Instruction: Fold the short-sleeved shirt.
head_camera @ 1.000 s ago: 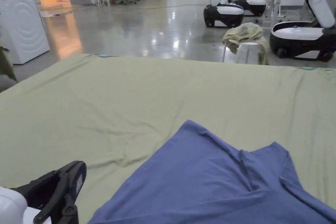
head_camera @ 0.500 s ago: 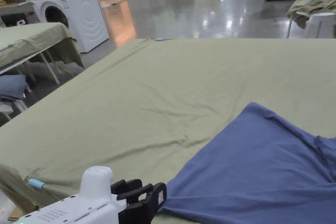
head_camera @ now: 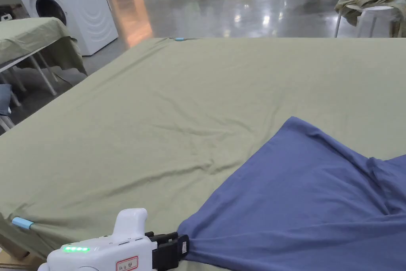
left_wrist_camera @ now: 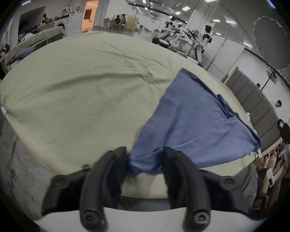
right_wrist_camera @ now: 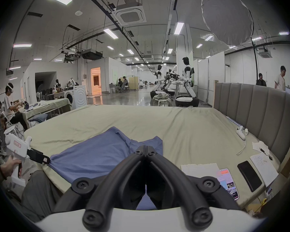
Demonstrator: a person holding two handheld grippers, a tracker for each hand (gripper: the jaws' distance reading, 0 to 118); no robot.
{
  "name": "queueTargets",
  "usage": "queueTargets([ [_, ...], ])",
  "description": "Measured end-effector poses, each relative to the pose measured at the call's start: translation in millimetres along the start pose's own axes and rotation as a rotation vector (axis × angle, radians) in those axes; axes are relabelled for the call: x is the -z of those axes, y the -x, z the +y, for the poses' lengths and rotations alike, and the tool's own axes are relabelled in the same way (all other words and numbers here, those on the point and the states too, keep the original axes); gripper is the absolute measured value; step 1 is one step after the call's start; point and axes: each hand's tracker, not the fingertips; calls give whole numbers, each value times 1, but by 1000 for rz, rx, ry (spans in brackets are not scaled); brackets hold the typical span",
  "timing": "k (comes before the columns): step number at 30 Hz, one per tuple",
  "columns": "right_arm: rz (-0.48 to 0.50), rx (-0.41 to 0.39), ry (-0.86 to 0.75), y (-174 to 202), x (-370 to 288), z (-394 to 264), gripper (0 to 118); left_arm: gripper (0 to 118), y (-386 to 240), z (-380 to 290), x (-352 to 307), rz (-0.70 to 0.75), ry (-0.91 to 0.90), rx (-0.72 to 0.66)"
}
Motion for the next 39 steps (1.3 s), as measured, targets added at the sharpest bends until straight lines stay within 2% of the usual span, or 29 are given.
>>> queueTargets([
  [2, -9, 5, 13, -2, 1, -1, 0, 18, -7, 1, 7, -2, 24, 27],
  [3, -12, 9, 18, -1, 2, 0, 0, 17, -12, -1, 11, 4, 27, 27],
  [6, -20, 17, 29, -4, 6, 3, 0, 13, -34, -7, 21, 91, 47, 160],
  [8, -28, 6, 48, -6, 14, 10, 0, 13, -36, -7, 24, 98, 58, 168],
  [9, -23, -3, 72, -9, 21, 15, 4, 13, -33, -7, 22, 93, 58, 161],
  [10, -1, -7, 127, -13, 30, 21, 15, 12, -29, -7, 22, 82, 61, 143],
  [11, 15, 17, 189, -15, 41, 28, 35, 12, -28, -7, 22, 73, 62, 140],
  [12, 54, 37, 251, -20, 56, 36, 44, 12, -25, -5, 20, 68, 62, 142],
  [14, 120, 81, 345, -32, 95, 50, 50, 12, -26, -4, 20, 68, 60, 142],
  [15, 127, 95, 358, -69, 137, 31, 57, 12, -27, -4, 21, 70, 62, 146],
  [16, 114, 113, 431, -76, 168, 34, 62, 12, -32, -4, 18, 71, 63, 151],
  [18, 108, 128, 561, -89, 224, 32, 62, 12, -32, -4, 18, 67, 63, 147],
  [21, 84, 181, 779, -115, 306, 6, 62, 12, -33, -2, 14, 56, 61, 124],
  [25, 47, 275, 861, -118, 353, -19, 62, 12, -31, 1, 12, 38, 66, 97],
  [28, 56, 243, 896, -113, 365, -29, 62, 12, -29, 2, 12, 28, 62, 77],
  [30, 20, 134, 907, -101, 366, -33, 60, 12, -29, 2, 11, 35, 65, 79],
  [32, 0, 40, 882, -90, 364, -32, 47, 12, -15, 4, 14, 36, 65, 80],
  [33, 6, 26, 863, -85, 362, -32, 36, 12, -14, 5, 14, 38, 65, 82],
  [35, -20, -30, 848, -68, 347, -31, 3, 12, -15, 3, 14, 45, 59, 88],
  [39, -2, 26, 759, -83, 335, -24, 2, 12, -12, 0, 6, 43, 27, 111],
])
